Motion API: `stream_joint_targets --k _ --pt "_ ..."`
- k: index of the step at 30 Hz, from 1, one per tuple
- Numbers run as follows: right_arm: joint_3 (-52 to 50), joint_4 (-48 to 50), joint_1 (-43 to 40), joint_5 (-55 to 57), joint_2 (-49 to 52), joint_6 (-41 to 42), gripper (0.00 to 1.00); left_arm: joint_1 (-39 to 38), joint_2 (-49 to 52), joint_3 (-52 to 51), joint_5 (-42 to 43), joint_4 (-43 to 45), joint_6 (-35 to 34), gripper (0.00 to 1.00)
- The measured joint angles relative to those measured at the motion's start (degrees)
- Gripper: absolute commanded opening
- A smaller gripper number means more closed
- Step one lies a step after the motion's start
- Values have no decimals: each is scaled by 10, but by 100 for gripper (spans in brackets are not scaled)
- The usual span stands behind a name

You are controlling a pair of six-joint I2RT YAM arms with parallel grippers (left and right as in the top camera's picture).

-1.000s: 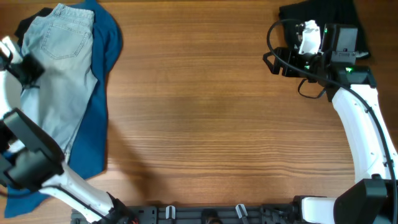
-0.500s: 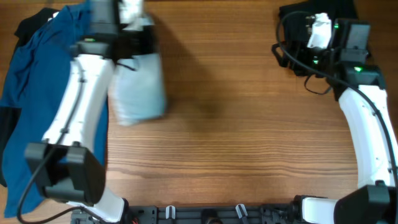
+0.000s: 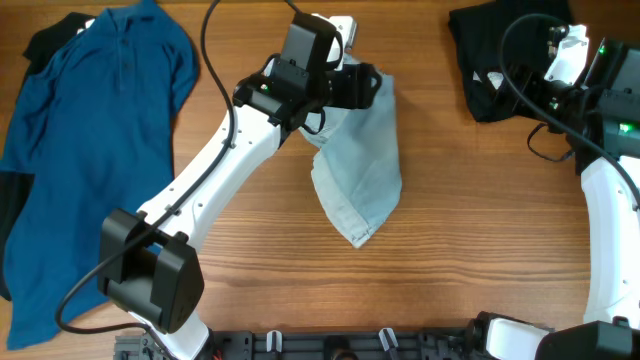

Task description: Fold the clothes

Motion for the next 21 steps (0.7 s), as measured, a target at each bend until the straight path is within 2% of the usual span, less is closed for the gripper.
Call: stream_joint_targets --k 4,7,9,15,21 --pt "0 -10 0 -10 0 0 79 13 -1 0 -1 -16 -3 100" --pt "0 -15 7 -15 0 -1 78 63 -21 0 -2 -50 -3 100" --pt "0 -19 35 -12 0 -8 78 131 -53 1 -7 -90 -3 100" --pt "3 -19 215 74 39 0 78 273 -69 2 -18 -184 -3 100" --pt "3 16 353 206 128 77 78 377 -69 2 -26 -216 -3 100"
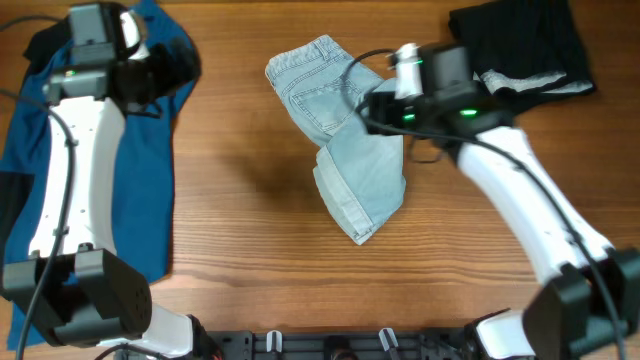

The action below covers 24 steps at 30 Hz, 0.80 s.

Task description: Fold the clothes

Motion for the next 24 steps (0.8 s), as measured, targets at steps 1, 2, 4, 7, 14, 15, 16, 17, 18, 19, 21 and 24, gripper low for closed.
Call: stream_joint_targets --k 1,2,4,7,14,15,16,17,18,19,21,24 --pt "0 6 26 31 19 15 78 6 0 0 -2 -5 0 100" --pt "0 7 39 48 31 24 78 9 0 0 -4 -9 0 100" --pt "0 5 70 93 58 45 79 9 0 0 -6 -13 0 100" --pt "1 -28 95 160 88 82 79 8 0 0 -7 -14 0 100" --pt "2 -128 35 251 100 145 79 8 0 0 -8 -22 0 100" --pt "2 -128 17 245 101 138 78 6 0 0 -8 -22 0 100" --pt "2 -124 -23 223 107 127 78 4 0 0 -8 -23 0 100" --pt "2 -119 -39 201 111 112 77 1 0 0 -9 -23 2 100" --pt "2 -112 -53 181 115 98 77 -1 1 0 -9 -23 5 100" --pt "2 -109 -67 160 116 82 77 -6 2 0 -10 -23 9 100" --pt "3 -108 -74 140 115 63 78 -13 6 0 -11 -23 15 100" --pt "3 -95 -42 116 91 40 76 -16 19 0 -13 -23 19 100"
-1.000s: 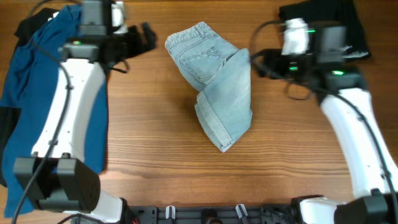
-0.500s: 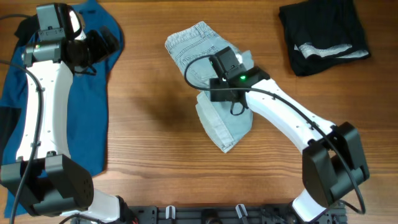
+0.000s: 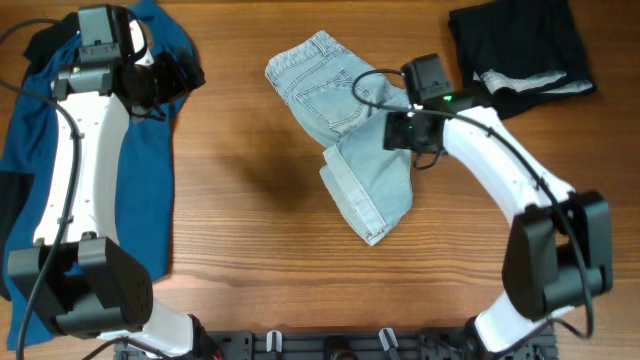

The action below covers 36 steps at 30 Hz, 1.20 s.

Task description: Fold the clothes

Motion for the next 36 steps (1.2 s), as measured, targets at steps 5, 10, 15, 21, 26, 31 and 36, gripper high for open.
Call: stream_joint_targets --k 5,10,15,21,26,31,36 --pt "5 44 113 -9 -51 -27 75 1 6 0 -30 11 2 100" --pt "5 63 184 18 -15 -39 75 2 6 0 -49 11 3 100" --pt "5 86 186 32 63 -58 73 2 6 0 -53 11 4 100" --pt "5 85 186 56 91 -68 53 2 6 0 -54 11 4 100" --pt "5 75 186 74 91 -64 20 2 6 0 -55 11 4 100" --pt "5 72 186 76 91 -61 4 2 6 0 -55 11 4 100" --pt "5 65 186 80 88 -58 4 2 6 0 -55 11 4 100"
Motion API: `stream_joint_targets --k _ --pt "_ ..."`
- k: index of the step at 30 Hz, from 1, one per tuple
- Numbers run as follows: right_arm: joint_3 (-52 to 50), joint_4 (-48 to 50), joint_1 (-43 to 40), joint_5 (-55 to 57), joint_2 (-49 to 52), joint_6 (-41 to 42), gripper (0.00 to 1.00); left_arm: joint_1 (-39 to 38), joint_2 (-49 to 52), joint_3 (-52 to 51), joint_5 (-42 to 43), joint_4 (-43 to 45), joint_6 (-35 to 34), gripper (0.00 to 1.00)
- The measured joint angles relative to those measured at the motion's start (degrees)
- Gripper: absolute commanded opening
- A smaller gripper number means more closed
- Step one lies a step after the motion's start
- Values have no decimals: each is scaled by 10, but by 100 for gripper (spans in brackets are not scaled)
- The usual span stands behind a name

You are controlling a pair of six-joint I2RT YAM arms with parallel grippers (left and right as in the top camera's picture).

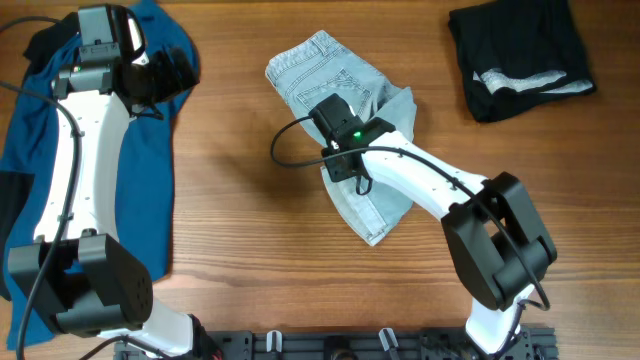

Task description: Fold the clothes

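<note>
Light denim shorts [322, 82] lie at the table's middle, waist toward the upper left, one leg running down to the lower right. My right gripper [340, 150] is low over the middle of the shorts, its fingers hidden under the wrist. A blue polo shirt [55, 170] lies spread at the left. My left gripper [172, 72] hangs over the shirt's upper right edge; its jaws are too dark to read. A black garment [520, 45] lies bunched at the top right.
Bare wood table [250, 200] shows between the shirt and the shorts and along the front. The right arm's cable [285, 150] loops out left of the shorts. The arm bases stand at the front edge.
My right gripper has moved left, from the shorts' right edge to their middle. The leg now looks narrower, with a flap showing at the upper right. The left arm has hardly moved.
At first my left gripper was at the top of the bunched shorts and my right arm was by the black garment. Then the shorts lay opened out, the left gripper stood over the blue shirt, and the right gripper was at the shorts' right side, later at their middle.
</note>
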Motion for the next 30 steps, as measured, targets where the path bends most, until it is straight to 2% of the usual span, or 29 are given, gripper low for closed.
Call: stream_joint_targets --k 4,7,11,12,19,20,21,22,23,27,30 --pt "0 -17 -9 0 -38 9 4 0 0 0 0 0 0 100" --pt "0 -48 -46 0 -117 18 4 0 0 0 0 0 0 100" --pt "0 -101 -152 -3 -229 26 4 0 0 0 -9 0 0 100" --pt "0 -126 -204 -8 -257 29 4 0 0 0 -11 0 0 100" --pt "-6 -236 -398 -57 -257 35 5 0 0 0 -17 0 0 100" --pt "-16 -240 -417 -63 -257 35 27 0 0 0 -17 0 0 100" --pt "-27 -240 -433 -67 -257 35 58 0 0 0 -17 0 0 100" --pt "-40 -242 -453 -72 -257 35 71 0 0 0 -17 0 0 100" --pt "-50 -243 -473 -79 -256 34 80 0 0 0 -17 0 0 100" --pt "-55 -240 -502 -133 -255 3 89 0 0 0 -17 0 8 100" --pt "-16 -220 -500 -206 -254 -37 90 0 0 0 -17 0 27 100"
